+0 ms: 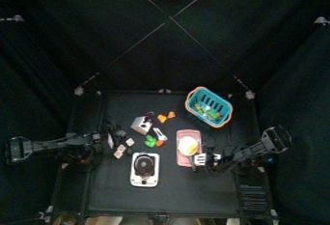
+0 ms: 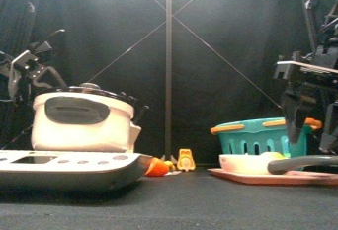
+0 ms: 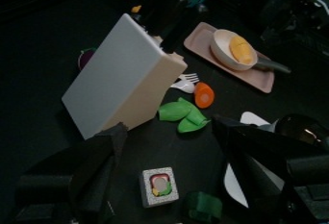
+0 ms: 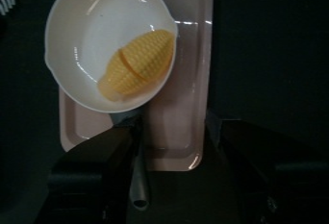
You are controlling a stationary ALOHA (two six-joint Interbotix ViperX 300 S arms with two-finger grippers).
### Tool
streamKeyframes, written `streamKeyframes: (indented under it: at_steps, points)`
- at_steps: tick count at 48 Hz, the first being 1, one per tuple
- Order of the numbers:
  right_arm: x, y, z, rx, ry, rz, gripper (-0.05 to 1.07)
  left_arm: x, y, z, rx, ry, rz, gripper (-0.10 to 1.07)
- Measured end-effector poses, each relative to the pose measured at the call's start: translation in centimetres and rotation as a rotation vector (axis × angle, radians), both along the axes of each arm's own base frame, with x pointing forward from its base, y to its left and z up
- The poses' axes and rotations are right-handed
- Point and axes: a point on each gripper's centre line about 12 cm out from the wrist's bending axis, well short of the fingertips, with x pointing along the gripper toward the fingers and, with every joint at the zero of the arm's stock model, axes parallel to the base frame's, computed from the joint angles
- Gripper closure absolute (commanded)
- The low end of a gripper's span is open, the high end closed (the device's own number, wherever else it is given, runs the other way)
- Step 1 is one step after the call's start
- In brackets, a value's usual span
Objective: Grab pot lid
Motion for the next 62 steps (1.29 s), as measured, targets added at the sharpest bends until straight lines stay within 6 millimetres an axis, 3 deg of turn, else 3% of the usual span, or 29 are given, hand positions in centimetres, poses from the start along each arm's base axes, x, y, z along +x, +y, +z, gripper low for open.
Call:
streamKeyframes:
  at_steps: [13, 20, 38, 50, 62]
  points:
    - [3.0, -0.3, 3.4, -0.163, -0.174, 0.203, 0.13, 0.1, -0.1, 0.0, 0.004, 0.002, -0.01, -0.06]
    - [5.2, -0.1, 5.1, -0.275, -0.261, 0.339, 0.13, 0.6, -1.6, 0.0, 0.058, 0.021, -0.122, -0.06]
    - [6.9, -2.0, 2.7, -0.32, -0.198, 0.361, 0.13, 2.8, -7.1, 2.3, 0.269, -0.018, -0.518, -0.06]
    - [6.8, -2.6, 2.6, -0.382, -0.188, 0.397, 0.13, 3.6, -8.8, 4.4, 0.291, -0.141, -0.602, -0.06]
    - [6.7, -6.2, 3.2, -0.465, -0.173, 0.334, 0.13, 5.4, -10.1, 5.4, 0.278, -0.169, -0.66, -0.06]
